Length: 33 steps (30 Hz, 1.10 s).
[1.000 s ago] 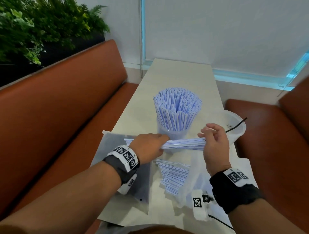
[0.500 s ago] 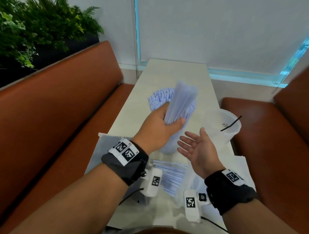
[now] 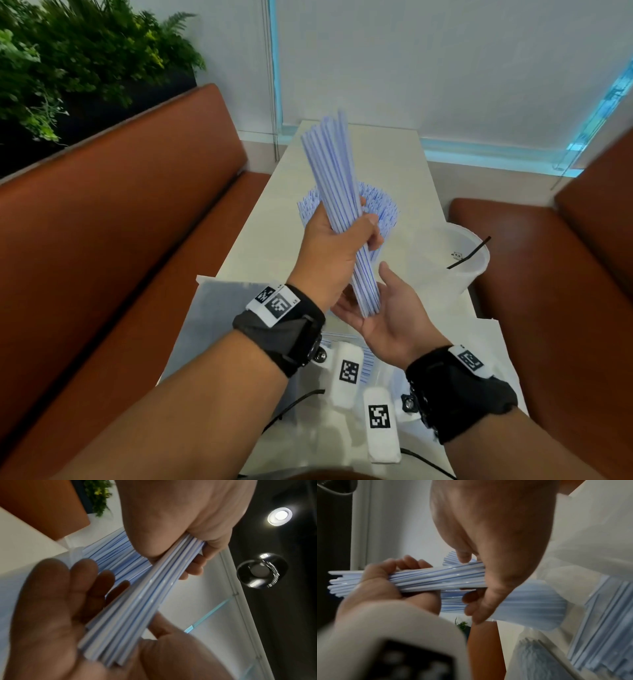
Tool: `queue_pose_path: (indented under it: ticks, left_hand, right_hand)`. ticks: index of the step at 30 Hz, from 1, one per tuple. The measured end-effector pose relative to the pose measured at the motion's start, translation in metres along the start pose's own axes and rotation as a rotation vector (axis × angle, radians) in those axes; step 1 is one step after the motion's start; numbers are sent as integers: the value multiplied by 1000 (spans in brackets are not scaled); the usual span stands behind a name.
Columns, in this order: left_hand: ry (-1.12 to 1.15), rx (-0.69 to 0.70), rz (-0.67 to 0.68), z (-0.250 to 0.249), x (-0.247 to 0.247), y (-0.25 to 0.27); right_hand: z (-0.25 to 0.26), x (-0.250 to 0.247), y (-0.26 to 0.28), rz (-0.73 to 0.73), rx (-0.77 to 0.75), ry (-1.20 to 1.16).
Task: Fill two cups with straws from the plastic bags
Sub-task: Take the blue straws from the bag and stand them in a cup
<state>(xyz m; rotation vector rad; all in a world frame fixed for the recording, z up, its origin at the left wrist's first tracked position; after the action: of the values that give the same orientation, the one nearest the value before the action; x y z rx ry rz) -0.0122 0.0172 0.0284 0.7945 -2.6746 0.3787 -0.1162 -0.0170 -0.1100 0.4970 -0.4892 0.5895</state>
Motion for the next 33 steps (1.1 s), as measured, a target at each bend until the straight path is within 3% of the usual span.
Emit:
queue_pose_path:
  ticks: [2, 4, 6, 7, 9, 13, 17, 23, 25, 28, 30, 33]
  left_hand:
    - [-4, -5, -12, 3, -1, 2]
    - [9, -9, -48, 2, -8, 2]
    - [0, -20, -65, 3, -13, 4]
    - [-21, -29, -66, 6, -13, 7]
    - [-64, -54, -61, 13, -11, 14]
    - [8, -72, -53, 2, -17, 14]
    - [16, -26, -26, -23, -21, 7]
    - [-190, -28, -14, -37, -33, -1]
    - [-203, -44, -10, -43, -39, -11]
    - [-204, -32, -4, -53, -37, -22]
    - [-181, -7, -26, -60, -34, -30]
    - [-96, 16, -121, -68, -35, -40]
  right_hand:
    - [5, 4, 1, 41, -61, 104]
    - [26, 0, -3, 66, -279, 286]
    - [40, 16, 4, 224, -486, 552]
    - [34, 26, 7, 323, -506, 707]
    - [22, 36, 9, 378, -489, 923]
    - [22, 25, 4, 263, -505, 1103]
    - [18, 22, 4, 235, -530, 1278]
    - [11, 14, -4, 478, -382, 1567]
    - [28, 12, -10, 438, -472, 1610]
    - [53, 14, -21, 245, -615, 1677]
    - [56, 11, -28, 160, -603, 1719]
    - [50, 9, -40, 148, -548, 1768]
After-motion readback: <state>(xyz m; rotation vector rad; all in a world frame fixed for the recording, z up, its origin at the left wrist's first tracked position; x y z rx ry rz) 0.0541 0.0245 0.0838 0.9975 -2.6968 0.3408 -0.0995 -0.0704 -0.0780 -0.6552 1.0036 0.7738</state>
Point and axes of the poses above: each hand's wrist, its own y-axis away from the middle knuckle, its own x-axis out of the palm, z = x × y, the point moved 10 cm from there along -y, towards the middle knuckle, and after that the axes turned 10 degrees about -x, right-handed, at the moved point
